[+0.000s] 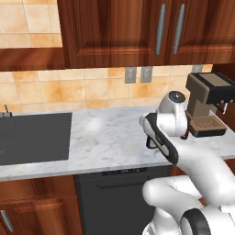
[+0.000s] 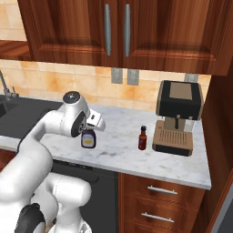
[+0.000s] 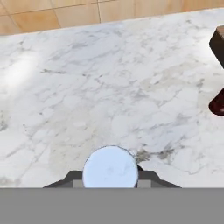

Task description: Place the condiment bottle and condiment bottle from the counter to the top shelf of the fridge. If the existing items in the fridge are on the top shelf, move them to other shelves.

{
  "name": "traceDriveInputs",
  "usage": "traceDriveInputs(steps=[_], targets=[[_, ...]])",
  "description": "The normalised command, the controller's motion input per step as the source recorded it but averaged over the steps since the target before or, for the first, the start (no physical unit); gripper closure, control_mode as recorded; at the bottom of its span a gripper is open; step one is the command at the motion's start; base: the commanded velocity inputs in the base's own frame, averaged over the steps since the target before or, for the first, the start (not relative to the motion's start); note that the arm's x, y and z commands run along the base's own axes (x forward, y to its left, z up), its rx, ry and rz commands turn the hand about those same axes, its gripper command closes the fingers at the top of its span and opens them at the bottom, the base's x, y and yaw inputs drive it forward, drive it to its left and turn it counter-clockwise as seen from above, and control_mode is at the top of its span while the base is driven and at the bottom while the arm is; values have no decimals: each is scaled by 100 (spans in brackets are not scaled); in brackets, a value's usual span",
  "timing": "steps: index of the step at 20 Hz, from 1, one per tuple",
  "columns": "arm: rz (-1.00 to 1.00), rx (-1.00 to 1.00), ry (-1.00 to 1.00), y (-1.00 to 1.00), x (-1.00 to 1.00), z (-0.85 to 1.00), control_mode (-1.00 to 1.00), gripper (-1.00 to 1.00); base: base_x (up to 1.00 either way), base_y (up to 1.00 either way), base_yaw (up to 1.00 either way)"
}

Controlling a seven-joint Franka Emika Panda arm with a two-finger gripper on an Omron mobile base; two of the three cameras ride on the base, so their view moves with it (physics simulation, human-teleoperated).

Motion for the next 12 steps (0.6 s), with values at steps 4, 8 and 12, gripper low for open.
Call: traceDriveInputs(steps=[4, 8, 12], targets=[[0, 0, 0, 1, -100, 100, -100, 100, 0, 0, 0], [0, 0, 0, 0, -100, 100, -100, 100, 0, 0, 0], [-3, -5, -1, 12, -100, 100, -100, 100, 0, 0, 0]])
